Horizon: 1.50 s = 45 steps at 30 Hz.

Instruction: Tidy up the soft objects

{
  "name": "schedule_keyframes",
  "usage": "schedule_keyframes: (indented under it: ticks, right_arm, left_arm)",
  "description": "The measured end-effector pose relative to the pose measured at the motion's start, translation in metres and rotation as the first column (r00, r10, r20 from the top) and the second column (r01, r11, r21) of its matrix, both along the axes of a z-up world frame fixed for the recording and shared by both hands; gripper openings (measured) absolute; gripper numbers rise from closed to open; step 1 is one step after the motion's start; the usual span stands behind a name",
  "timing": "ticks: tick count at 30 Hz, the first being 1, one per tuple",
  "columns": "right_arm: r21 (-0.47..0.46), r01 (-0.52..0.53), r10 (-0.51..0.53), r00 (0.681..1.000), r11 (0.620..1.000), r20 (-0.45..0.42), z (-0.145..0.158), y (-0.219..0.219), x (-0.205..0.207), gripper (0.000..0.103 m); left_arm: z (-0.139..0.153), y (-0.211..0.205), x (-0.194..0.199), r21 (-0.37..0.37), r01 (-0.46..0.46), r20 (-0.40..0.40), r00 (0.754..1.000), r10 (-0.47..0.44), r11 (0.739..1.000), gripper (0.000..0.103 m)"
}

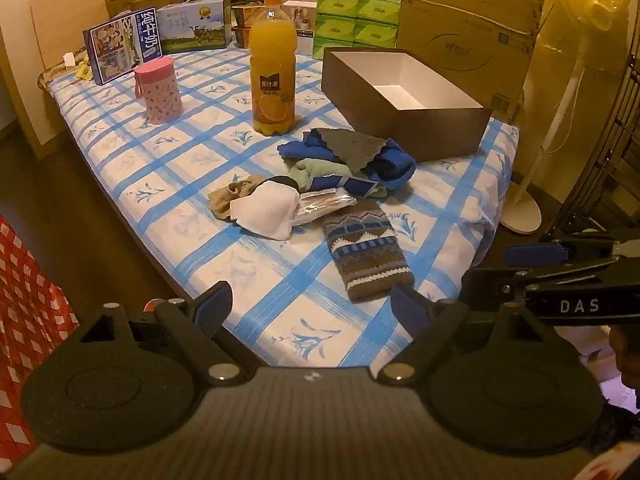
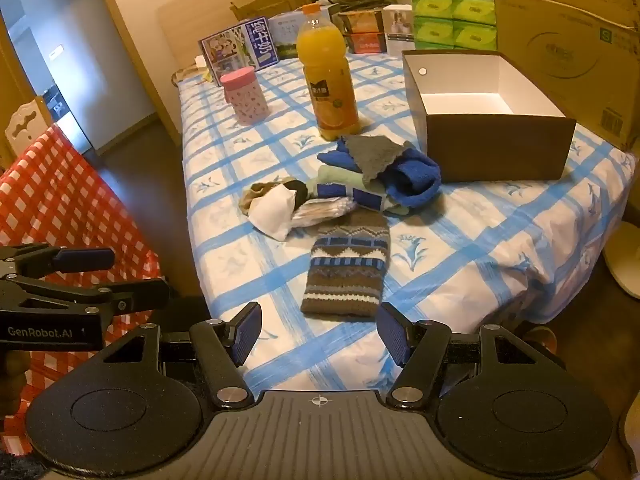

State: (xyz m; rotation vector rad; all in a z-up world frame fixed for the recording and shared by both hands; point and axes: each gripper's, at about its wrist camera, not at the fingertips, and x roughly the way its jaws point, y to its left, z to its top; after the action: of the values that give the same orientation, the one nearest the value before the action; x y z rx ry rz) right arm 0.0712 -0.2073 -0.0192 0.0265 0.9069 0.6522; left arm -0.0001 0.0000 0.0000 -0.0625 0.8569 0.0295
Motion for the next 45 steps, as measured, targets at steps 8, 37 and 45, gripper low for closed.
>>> schedule_keyframes:
  ticks: [8,37,45]
  right_arm:
    - [0.006,0.000,0.000,1.000,1.000,0.003,-0.0004,-0.0009,0.0005,0.064]
    - [0.007,0.003,-0.003,1.000,1.000,0.004,0.0001,-0.0033,0.0017,0.064]
    - [0.010,0.000,0.000,1.000,1.000,0.005,0.0003,-0.0052,0.0019,0.064]
  left_arm:
    - [-0.0002,0.0014,0.0002,0.006,-0.003,0.002,1.000,0.003,1.000,0.085]
    - [-0.0003,-0.0001,0.0002,0.007,-0.003,0.002,1.000,0.003,1.000,0.085]
    - [-0.0009,-0.0001,0.0007,0.006,-0.002,0.004,1.000,0.002,1.000,0.085]
